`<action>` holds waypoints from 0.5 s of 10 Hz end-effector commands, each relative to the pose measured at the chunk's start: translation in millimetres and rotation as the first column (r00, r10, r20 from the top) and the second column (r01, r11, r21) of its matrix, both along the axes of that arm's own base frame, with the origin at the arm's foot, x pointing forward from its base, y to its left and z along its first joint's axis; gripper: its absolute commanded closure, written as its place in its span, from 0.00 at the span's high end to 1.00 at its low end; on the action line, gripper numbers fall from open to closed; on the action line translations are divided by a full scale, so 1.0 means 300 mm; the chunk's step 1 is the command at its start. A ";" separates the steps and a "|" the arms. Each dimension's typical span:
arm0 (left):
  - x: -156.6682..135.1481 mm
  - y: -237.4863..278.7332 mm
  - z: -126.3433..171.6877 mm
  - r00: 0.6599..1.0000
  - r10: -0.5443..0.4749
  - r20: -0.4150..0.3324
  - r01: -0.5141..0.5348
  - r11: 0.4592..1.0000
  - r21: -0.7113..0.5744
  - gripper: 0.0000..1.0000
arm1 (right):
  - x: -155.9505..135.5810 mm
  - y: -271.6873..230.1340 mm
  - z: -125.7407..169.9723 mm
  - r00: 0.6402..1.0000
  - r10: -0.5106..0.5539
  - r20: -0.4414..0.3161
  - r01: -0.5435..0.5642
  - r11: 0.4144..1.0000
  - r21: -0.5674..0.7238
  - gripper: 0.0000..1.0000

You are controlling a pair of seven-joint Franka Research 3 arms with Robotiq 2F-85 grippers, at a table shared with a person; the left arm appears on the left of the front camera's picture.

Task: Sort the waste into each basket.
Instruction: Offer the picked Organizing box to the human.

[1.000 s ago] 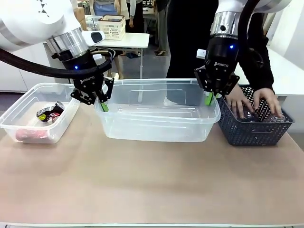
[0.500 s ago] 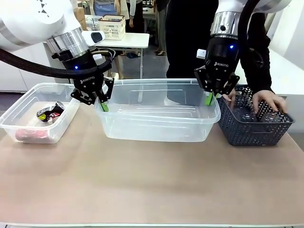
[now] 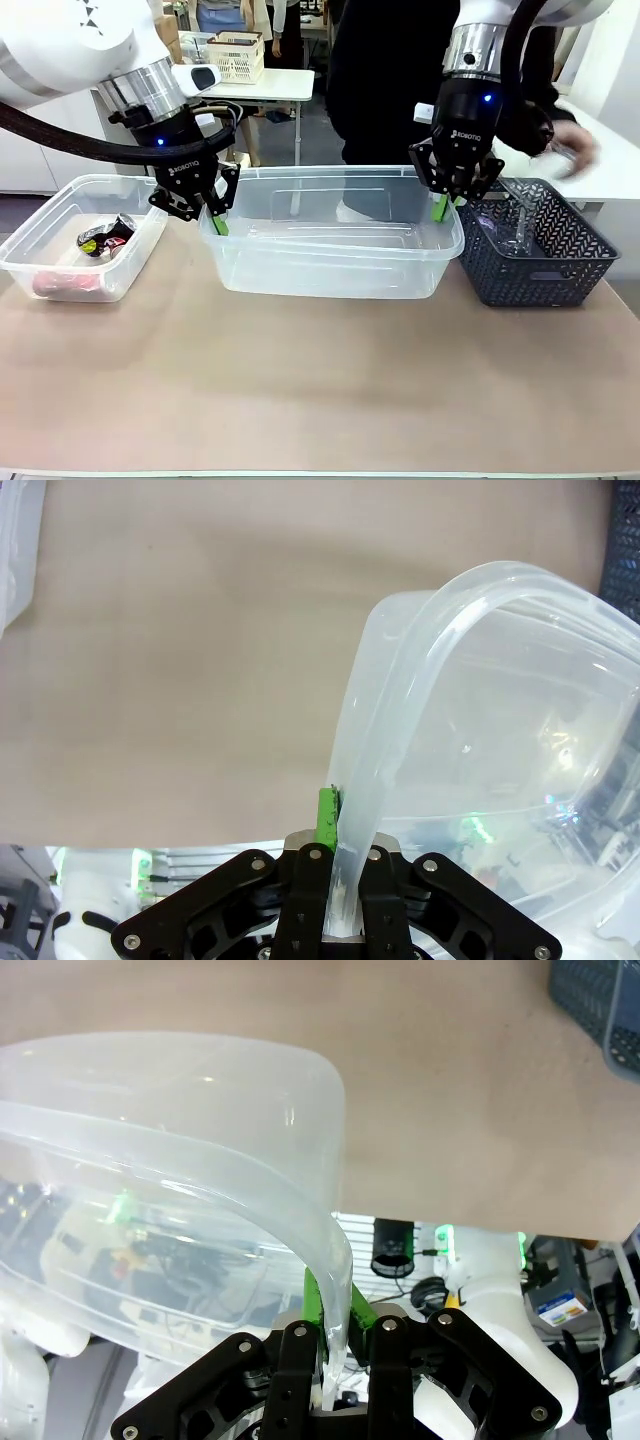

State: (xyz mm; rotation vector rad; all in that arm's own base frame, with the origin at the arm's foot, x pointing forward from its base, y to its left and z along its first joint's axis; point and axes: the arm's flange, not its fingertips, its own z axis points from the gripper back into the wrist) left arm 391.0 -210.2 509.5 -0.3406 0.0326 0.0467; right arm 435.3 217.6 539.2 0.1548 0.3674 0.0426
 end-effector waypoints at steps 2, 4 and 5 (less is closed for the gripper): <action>0.003 0.013 0.015 0.999 0.043 0.004 -0.043 0.999 -0.019 0.00 | -0.014 -0.011 0.007 1.000 0.016 -0.009 -0.016 1.000 -0.015 0.00; 0.003 0.013 0.015 0.999 0.043 0.004 -0.043 0.999 -0.019 0.00 | -0.014 -0.011 0.007 1.000 0.016 -0.009 -0.016 1.000 -0.015 0.00; 0.003 0.013 0.015 0.999 0.043 0.004 -0.043 0.999 -0.019 0.00 | -0.014 -0.011 0.007 1.000 0.016 -0.009 -0.016 1.000 -0.015 0.00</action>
